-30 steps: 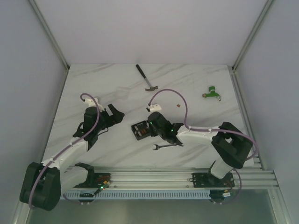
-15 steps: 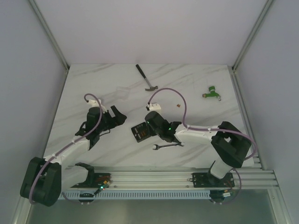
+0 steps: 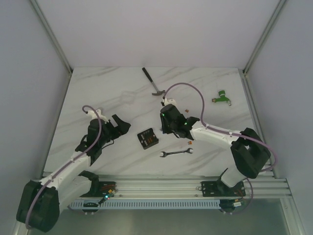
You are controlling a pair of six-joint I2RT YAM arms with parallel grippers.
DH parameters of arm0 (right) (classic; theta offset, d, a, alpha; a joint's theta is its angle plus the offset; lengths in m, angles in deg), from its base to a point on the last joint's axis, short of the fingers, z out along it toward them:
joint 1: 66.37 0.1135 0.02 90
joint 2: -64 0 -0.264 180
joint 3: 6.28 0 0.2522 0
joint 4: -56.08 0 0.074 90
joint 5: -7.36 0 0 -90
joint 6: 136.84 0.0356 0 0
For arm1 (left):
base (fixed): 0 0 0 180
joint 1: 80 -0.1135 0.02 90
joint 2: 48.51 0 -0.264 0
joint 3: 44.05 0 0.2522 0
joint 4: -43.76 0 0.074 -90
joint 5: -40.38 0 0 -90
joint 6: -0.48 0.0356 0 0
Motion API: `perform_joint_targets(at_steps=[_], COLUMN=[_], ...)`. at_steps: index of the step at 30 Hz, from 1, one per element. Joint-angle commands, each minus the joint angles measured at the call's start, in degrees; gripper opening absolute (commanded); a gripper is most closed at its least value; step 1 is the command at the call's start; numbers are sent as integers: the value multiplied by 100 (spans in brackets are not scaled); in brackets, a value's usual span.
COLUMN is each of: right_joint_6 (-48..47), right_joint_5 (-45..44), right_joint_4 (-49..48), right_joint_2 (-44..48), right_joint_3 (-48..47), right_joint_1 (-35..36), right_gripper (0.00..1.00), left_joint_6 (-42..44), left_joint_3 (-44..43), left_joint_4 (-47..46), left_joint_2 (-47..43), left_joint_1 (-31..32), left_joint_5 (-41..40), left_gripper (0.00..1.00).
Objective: Snap on the fuse box
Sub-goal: Place the fuse box base at the center of the board.
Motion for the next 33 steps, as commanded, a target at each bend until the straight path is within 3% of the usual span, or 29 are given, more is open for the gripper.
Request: perform_joint_targets(at_steps=[1, 8, 11, 17, 33], right_joint_6=[-351, -826, -696, -349, 153], right_joint_5=[-236, -788, -886, -1338, -2132], right_joint_4=[94, 99, -41, -471, -1070], right_joint_2=[20, -90, -414, -1173, -2258], right_joint_3=[450, 358, 89, -422, -895], right_joint_1=[-42, -863, -1364, -1704, -1921], right_gripper=[34, 38, 49, 62, 65], left_joint_6=[27, 74, 81, 216, 245], left_joint_3=[262, 120, 66, -338, -1017], left_joint_4=[223, 245, 237, 226, 57], left_joint_2=[-309, 4, 241, 837, 2265], left_joint_1=[22, 69, 135, 289, 969], left_joint_5=[-156, 236, 189, 402, 449], left_gripper=[100, 100, 100, 100, 100])
